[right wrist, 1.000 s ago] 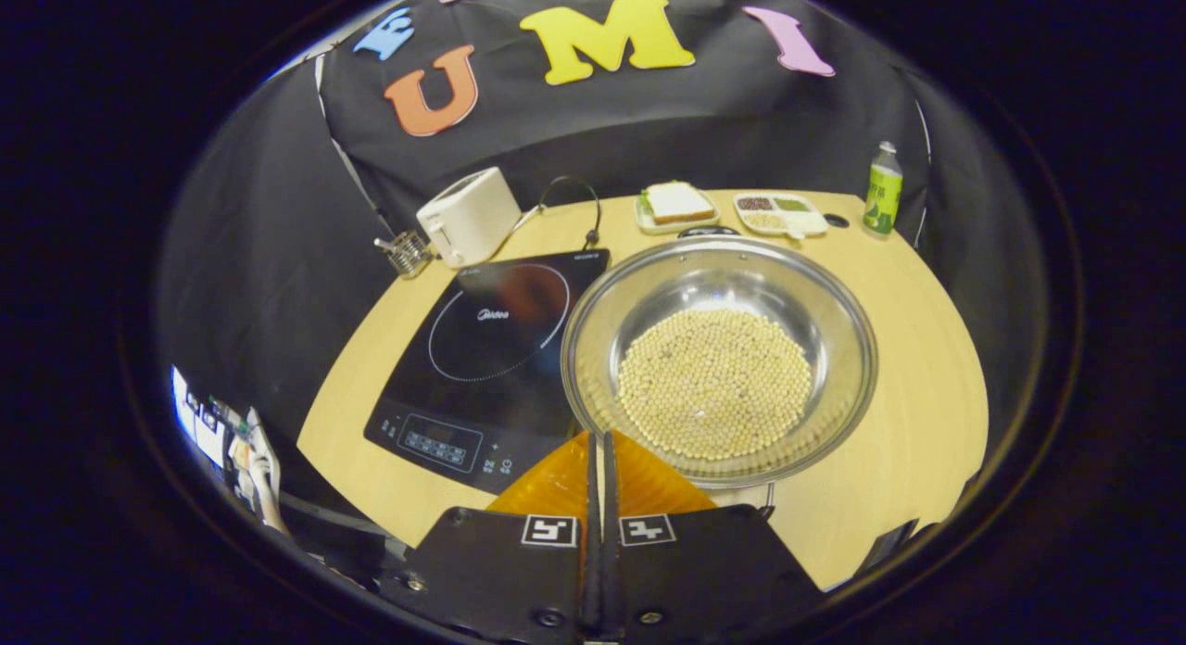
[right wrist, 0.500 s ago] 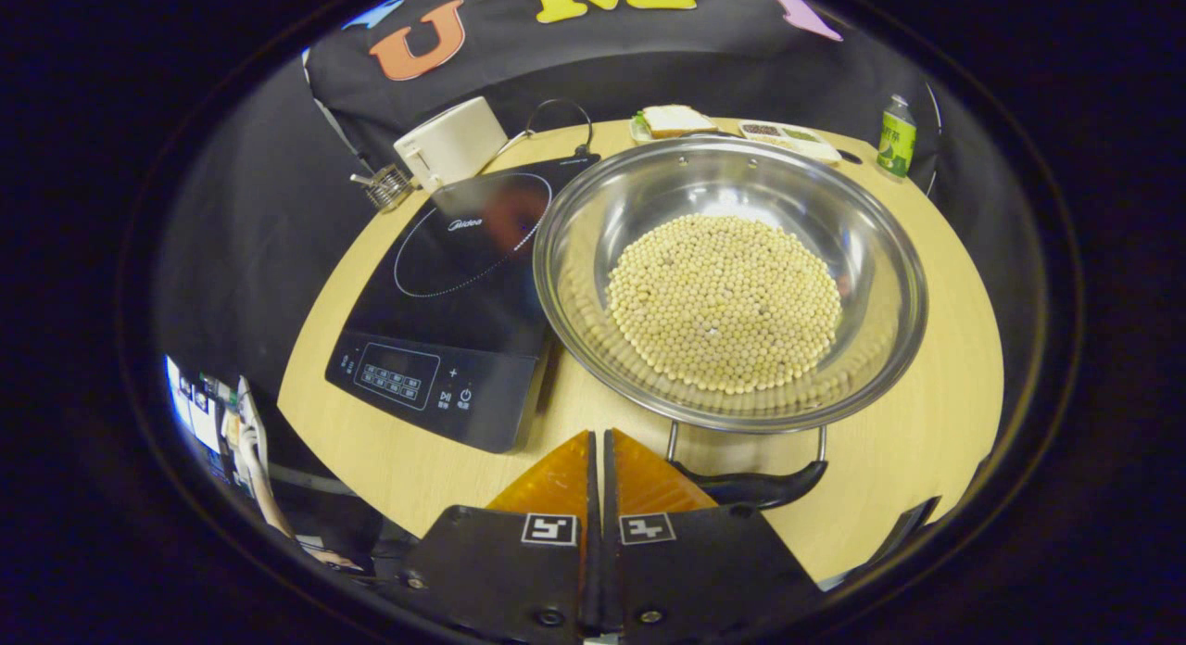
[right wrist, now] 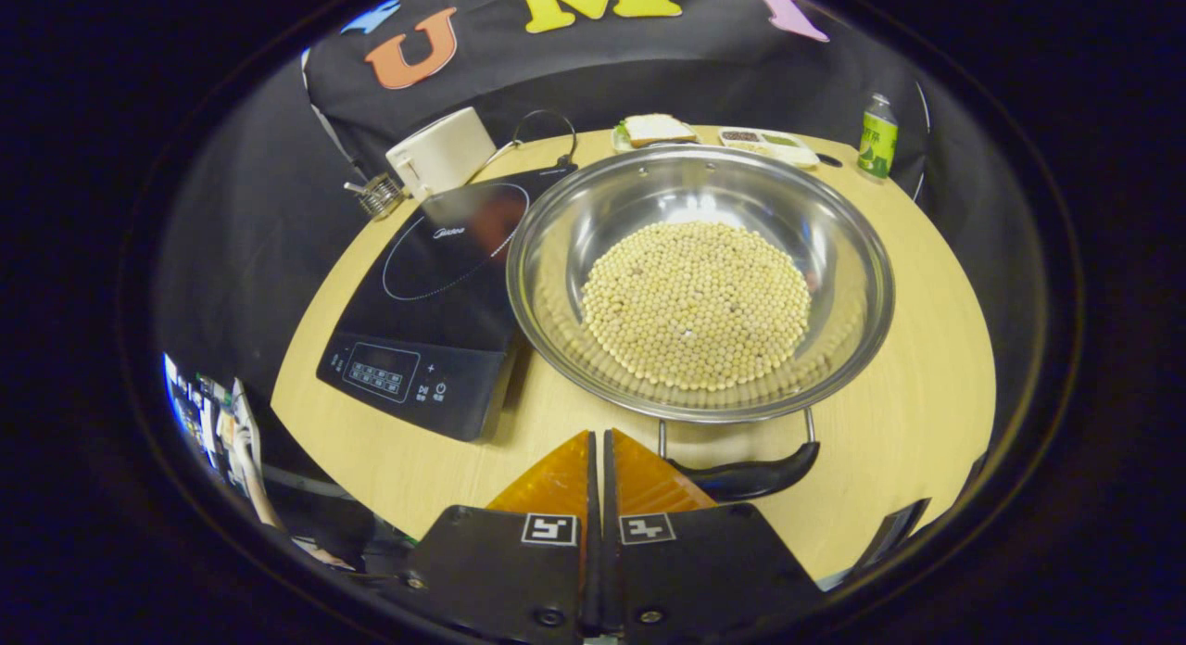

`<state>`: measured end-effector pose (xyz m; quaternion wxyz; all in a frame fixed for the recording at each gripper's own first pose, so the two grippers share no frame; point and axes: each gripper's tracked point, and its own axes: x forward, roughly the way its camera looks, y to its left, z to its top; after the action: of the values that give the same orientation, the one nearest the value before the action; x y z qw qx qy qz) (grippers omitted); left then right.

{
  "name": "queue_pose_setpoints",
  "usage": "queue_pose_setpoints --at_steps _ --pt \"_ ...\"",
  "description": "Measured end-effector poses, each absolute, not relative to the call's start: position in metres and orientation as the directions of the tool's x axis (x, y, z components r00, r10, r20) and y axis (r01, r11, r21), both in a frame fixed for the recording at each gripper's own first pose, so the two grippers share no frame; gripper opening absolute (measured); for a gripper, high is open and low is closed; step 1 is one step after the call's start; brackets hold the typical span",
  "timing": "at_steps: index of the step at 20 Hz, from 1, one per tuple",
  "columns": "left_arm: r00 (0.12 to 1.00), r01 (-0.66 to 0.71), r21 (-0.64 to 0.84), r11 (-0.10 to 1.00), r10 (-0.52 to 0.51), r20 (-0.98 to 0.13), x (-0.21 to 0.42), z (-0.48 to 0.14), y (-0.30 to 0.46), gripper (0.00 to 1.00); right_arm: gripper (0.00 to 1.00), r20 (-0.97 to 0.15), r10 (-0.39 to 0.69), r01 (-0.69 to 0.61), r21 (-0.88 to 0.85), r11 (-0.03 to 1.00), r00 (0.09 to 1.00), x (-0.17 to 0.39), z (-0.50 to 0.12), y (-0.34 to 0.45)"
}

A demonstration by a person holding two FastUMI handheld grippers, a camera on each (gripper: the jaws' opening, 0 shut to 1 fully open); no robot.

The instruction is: First push the handle of the pot to place it horizontally, then grasp the pot with both hands and set it on the induction cooktop.

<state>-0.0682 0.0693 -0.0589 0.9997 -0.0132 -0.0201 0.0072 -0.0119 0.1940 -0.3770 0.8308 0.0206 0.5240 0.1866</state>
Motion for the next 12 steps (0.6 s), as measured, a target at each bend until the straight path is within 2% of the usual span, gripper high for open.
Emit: queue_pose_setpoints --at_steps 2,5,6,7,9,10,12 --pt "0.999 -0.011 -0.013 1.000 0.012 0.043 -0.071 -0.056 0.067 0.95 0.00 -0.861 0.327 -0.279 0.228 0.933 0.390 -0.011 -0.377 0.184" --pt "0.998 -0.032 0.013 0.999 0.031 0.056 -0.074 -0.052 0.067 0.95 0.00 -0.860 0.312 -0.269 0.215 0.939 0.404 -0.006 -0.378 0.168" --pt "0.998 -0.032 0.017 0.999 0.031 0.062 -0.075 -0.050 0.065 0.95 0.04 -0.860 0.307 -0.266 0.210 0.941 0.408 -0.005 -0.378 0.163" --pt "0.997 -0.028 0.018 0.999 0.027 0.068 -0.075 -0.049 0.062 0.95 0.00 -0.859 0.305 -0.263 0.208 0.942 0.412 -0.004 -0.378 0.159" --pt "0.997 -0.017 0.020 1.000 0.015 0.076 -0.074 -0.049 0.056 0.95 0.00 -0.857 0.301 -0.245 0.213 0.946 0.419 -0.001 -0.378 0.151" --pt "0.997 -0.013 0.022 1.000 0.011 0.074 -0.073 -0.052 0.055 0.95 0.04 -0.856 0.301 -0.237 0.217 0.947 0.419 0.000 -0.378 0.147" --pt "0.998 -0.009 0.022 1.000 0.008 0.060 -0.072 -0.057 0.054 0.95 0.00 -0.854 0.295 -0.225 0.216 0.950 0.427 0.005 -0.378 0.138"
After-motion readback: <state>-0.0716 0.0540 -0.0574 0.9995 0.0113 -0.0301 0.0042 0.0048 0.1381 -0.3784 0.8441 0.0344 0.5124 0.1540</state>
